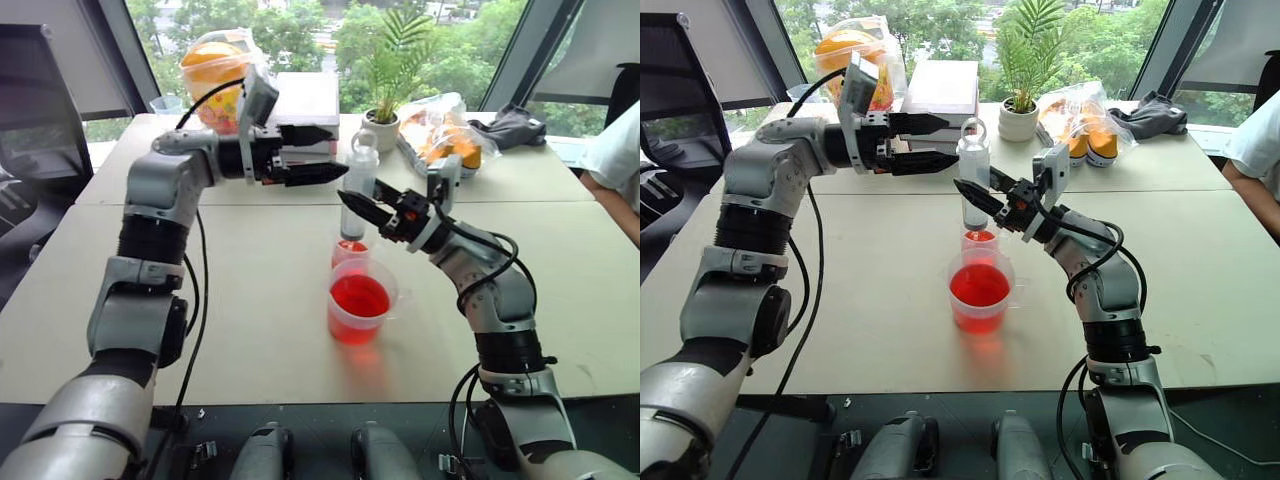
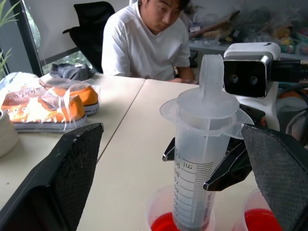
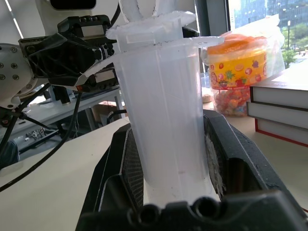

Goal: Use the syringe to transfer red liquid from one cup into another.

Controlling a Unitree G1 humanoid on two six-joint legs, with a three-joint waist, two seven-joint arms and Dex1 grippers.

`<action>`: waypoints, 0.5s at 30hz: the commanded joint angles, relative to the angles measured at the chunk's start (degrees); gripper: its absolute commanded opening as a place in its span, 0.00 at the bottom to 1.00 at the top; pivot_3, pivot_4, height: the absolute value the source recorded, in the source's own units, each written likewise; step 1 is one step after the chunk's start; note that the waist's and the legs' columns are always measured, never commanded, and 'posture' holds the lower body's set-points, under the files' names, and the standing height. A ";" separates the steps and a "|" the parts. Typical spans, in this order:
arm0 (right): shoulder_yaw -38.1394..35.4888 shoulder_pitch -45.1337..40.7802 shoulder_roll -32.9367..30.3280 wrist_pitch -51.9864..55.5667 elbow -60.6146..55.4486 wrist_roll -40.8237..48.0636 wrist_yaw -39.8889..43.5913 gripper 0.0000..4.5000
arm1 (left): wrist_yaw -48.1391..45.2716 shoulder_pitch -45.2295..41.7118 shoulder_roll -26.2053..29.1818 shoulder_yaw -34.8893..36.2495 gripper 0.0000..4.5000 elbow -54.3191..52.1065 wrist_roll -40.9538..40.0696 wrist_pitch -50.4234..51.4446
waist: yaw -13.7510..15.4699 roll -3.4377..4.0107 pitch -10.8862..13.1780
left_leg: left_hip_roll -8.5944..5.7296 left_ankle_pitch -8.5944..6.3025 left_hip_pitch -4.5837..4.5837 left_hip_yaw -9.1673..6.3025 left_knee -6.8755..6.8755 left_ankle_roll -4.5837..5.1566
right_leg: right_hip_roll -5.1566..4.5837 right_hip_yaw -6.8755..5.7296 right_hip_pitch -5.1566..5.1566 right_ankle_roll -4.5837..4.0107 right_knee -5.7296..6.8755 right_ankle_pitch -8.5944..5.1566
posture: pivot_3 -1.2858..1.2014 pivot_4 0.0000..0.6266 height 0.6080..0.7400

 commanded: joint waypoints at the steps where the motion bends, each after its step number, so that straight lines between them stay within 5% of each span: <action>1: -2.09 -3.47 0.32 1.10 -1.61 2.19 -2.09 0.31 | -2.59 3.23 3.74 1.28 0.99 -8.07 -2.78 2.79 | -0.15 0.01 0.00 | 0.00 0.00 0.01 0.00 -0.01 0.00 | 0.00 0.01 0.00 0.00 0.00 0.00 | 0.52 0.24 1.00; 11: -13.76 -19.54 -9.53 31.84 -2.47 11.36 -21.03 0.31 | -0.91 15.41 9.13 2.48 0.99 -23.35 -8.54 11.01 | 0.49 0.02 0.01 | -0.03 0.04 -0.03 -0.03 -0.02 -0.07 | -0.35 -0.01 -0.06 -0.02 0.07 0.00 | 0.52 0.24 1.00; 15: -12.97 -24.35 -21.24 53.66 4.45 8.46 -26.23 0.31 | 0.76 20.37 9.10 2.47 0.99 -28.77 -10.60 12.50 | 0.33 0.02 0.01 | -0.03 0.03 -0.04 -0.04 -0.10 -0.06 | -0.42 0.04 -0.05 -0.05 -0.05 -0.01 | 0.52 0.24 1.00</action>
